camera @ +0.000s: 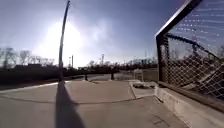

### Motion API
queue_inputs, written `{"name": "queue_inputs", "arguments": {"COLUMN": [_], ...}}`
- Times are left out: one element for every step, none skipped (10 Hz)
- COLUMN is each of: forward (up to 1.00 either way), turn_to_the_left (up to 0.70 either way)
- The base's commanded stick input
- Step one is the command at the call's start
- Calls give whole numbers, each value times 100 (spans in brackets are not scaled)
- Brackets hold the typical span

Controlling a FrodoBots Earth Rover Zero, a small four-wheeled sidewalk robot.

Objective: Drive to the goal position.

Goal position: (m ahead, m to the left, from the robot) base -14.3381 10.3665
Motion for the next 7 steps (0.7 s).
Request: {"name": "queue_inputs", "arguments": {"forward": [0,0,0,0,0,0,0], "turn_to_the_left": [70,70,70,70,70,70,70]}}
